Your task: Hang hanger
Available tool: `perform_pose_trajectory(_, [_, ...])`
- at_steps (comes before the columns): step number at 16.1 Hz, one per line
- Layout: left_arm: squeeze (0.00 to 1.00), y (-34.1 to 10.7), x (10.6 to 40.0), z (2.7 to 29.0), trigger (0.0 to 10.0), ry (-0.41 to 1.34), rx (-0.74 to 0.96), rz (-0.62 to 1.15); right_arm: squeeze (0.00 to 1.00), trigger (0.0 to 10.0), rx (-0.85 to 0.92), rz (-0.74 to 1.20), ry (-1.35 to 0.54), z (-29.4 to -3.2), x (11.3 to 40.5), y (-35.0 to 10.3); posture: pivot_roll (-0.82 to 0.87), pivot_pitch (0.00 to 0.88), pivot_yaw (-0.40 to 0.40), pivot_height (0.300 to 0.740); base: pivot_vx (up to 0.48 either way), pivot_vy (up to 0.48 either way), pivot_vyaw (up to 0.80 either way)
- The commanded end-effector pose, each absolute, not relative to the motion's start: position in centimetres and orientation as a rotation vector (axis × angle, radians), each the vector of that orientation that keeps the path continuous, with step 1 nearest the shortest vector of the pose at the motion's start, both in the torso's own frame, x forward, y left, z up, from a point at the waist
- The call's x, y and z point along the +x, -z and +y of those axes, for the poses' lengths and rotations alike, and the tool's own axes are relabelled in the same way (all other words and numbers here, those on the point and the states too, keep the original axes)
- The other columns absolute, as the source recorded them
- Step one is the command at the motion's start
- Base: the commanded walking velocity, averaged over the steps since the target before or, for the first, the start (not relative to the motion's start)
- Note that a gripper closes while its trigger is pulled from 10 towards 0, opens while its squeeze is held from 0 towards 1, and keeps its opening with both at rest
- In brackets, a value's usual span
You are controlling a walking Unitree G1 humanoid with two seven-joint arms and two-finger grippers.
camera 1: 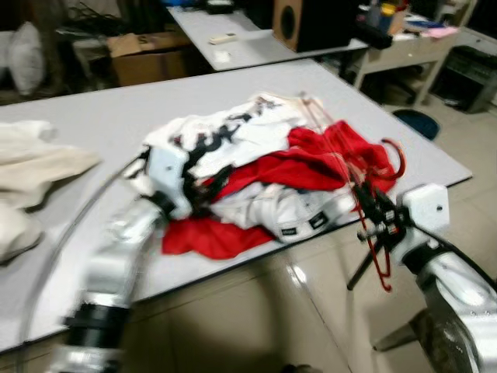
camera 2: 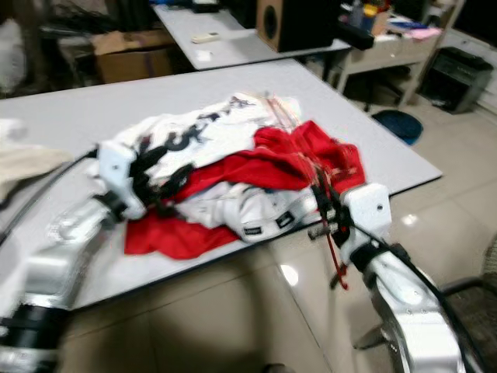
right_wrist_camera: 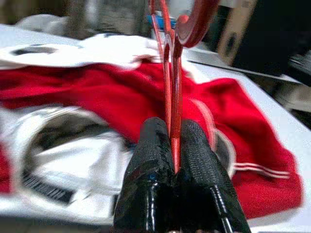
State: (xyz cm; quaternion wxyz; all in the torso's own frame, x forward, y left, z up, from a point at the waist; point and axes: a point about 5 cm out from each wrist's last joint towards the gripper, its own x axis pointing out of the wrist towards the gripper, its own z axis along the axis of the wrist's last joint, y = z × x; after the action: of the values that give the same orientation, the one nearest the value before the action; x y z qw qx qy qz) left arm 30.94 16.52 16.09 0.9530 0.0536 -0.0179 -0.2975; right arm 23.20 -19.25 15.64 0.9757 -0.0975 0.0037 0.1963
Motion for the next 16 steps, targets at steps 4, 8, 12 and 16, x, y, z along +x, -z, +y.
perform_pose_trajectory(4, [1.00, -16.8, 31.5, 17.8, 10.0, 0.770, 0.269, 0.022, 0.00, 10.0, -0.212, 0.004, -0.523, -19.8, 22.4, -16.1, -0.08, 0.016, 0.037, 0.740, 0.000, 0.000, 0.00])
perform_pose_trajectory(8, [0.00, -14.3, 32.6, 17.8, 10.0, 0.726, 0.245, 0.109, 0.00, 10.0, -0.257, 0.042, -0.613, -20.1, 22.2, -16.2, -0.10, 0.004, 0.055, 0.740, 0.000, 0.000, 0.00])
perform_pose_trajectory(12, [0.00, -13.9, 32.9, 18.6, 0.0, 0.718, 0.252, 0.117, 0.00, 10.0, -0.265, 0.045, -0.671, -19.9, 22.2, -16.4, -0.10, 0.000, 0.049, 0.740, 0.000, 0.000, 0.00])
perform_pose_trajectory(16, [0.00, -14.7, 33.8, 19.2, 0.0, 0.717, 0.205, 0.079, 0.00, 10.0, -0.259, 0.049, -0.718, -19.5, 22.0, -16.2, -0.10, 0.000, 0.063, 0.740, 0.000, 0.000, 0.00])
